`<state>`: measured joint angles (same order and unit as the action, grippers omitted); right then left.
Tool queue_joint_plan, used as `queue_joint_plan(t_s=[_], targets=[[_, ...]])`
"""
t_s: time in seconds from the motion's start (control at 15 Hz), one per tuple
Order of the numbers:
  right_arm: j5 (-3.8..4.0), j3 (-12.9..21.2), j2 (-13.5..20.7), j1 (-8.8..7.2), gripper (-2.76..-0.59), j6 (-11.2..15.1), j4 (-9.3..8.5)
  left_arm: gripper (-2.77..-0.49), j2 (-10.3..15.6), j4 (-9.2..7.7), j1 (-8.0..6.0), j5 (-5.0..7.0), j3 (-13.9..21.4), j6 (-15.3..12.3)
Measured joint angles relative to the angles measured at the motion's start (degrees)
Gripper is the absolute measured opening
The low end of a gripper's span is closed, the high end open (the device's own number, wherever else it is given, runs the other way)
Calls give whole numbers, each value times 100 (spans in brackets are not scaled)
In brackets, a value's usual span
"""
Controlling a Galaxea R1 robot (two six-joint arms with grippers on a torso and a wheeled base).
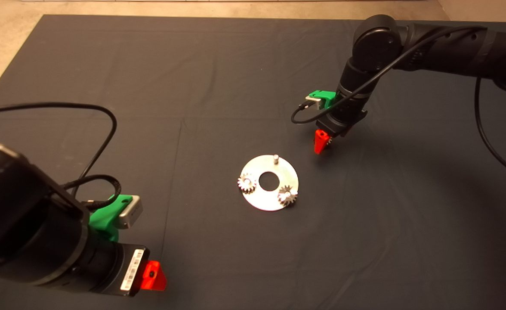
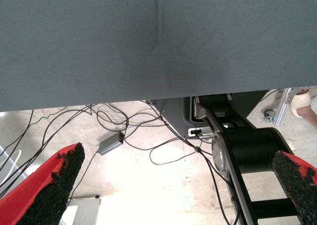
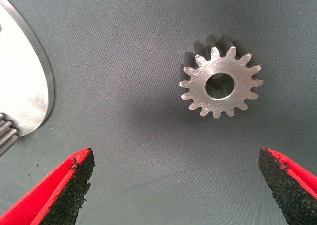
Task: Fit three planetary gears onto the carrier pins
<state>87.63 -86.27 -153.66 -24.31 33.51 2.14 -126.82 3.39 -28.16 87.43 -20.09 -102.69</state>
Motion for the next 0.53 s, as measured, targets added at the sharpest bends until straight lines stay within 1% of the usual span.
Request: queue_joint_plan(t_s=[0.2, 0.33, 0.53], targets=[[-2, 0, 2, 35, -89, -2, 124, -50, 0, 0, 0, 0, 0, 2], [0, 0, 2, 72, -89, -2, 370, -50, 0, 0, 0, 0, 0, 0], [-2, 0, 2, 72, -89, -5, 719, -50, 0, 0, 0, 0, 0, 0]])
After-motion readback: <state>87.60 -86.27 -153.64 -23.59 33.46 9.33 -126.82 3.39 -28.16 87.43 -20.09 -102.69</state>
